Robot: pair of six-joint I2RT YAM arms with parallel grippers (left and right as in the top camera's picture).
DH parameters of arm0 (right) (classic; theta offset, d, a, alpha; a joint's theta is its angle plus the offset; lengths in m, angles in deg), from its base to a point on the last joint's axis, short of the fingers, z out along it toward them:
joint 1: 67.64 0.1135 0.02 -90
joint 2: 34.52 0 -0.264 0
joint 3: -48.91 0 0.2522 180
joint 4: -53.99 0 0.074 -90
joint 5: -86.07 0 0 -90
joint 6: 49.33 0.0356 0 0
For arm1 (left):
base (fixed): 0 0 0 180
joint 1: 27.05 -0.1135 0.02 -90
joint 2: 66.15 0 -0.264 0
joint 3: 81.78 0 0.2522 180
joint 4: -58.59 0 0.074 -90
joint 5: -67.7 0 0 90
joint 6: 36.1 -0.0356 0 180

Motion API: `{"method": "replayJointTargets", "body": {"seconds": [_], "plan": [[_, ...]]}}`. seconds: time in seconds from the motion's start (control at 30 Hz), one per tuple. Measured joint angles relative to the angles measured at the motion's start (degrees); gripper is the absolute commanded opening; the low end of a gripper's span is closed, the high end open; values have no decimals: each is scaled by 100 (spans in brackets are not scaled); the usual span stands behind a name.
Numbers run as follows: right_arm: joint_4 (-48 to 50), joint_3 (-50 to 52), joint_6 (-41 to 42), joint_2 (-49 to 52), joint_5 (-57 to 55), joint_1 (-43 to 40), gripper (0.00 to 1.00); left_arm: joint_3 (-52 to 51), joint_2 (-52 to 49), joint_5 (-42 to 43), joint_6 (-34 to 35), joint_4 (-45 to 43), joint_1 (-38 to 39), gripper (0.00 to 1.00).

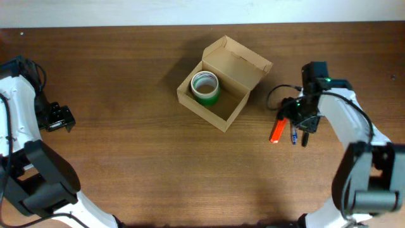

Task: Pack container
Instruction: 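Grasp the orange box cutter with the right gripper, then place the orange box cutter into the box beside the tapes, release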

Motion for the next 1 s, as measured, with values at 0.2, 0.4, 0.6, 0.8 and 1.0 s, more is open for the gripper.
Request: {"method": "replayJointTargets", "body": {"seconds": [0.2,0.4,0.6,0.8,1.0], "plan": [[468,9,140,439,155,131,62,0,0,-2,0,-2,0,100],[654,9,247,741,151,131,62,0,0,0,0,0,0,100],[730,7,341,896,105,131,47,0,0,0,0,0,0,100],[756,7,494,929,-63,125,9,0,0,0,0,-2,0,100],[796,-157,236,944,37,127,6,0,0,0,0,0,0,100]]}}
